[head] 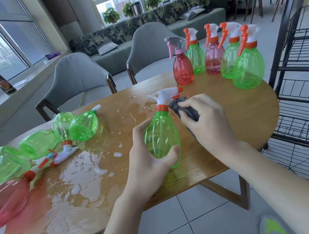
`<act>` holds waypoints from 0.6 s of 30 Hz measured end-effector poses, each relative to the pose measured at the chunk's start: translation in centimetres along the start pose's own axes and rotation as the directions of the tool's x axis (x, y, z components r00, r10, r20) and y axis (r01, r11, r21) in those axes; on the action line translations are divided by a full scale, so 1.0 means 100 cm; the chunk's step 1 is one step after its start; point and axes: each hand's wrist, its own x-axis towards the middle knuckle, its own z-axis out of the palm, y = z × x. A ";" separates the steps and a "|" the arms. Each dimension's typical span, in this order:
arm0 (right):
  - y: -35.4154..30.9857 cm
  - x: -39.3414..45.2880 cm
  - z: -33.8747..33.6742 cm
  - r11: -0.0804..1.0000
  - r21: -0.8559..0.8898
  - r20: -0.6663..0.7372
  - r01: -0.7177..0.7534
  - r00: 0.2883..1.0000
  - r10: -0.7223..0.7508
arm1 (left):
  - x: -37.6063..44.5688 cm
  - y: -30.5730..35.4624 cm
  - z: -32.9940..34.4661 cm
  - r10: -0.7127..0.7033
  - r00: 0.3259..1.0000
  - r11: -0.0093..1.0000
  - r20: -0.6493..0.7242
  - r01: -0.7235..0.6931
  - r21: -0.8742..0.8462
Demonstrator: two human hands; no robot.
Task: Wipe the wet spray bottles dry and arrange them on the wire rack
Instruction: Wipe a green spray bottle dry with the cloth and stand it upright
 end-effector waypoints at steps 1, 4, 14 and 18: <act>-0.002 0.003 -0.001 1.000 0.001 -0.005 0.001 1.000 -0.001 | 0.000 -0.001 -0.001 -0.001 1.000 1.000 0.004 0.001 -0.003; -0.004 0.011 -0.003 1.000 0.005 -0.034 -0.001 0.999 0.001 | -0.001 -0.001 -0.002 -0.001 1.000 1.000 0.020 0.001 0.003; 0.004 -0.006 -0.013 0.996 0.059 0.048 -0.066 0.997 0.064 | -0.003 -0.008 -0.016 -0.043 0.998 0.998 -0.040 0.041 -0.045; -0.005 0.009 -0.019 0.848 0.394 0.022 -0.356 0.926 0.378 | -0.006 -0.007 -0.017 -0.023 1.000 1.000 -0.007 0.023 -0.020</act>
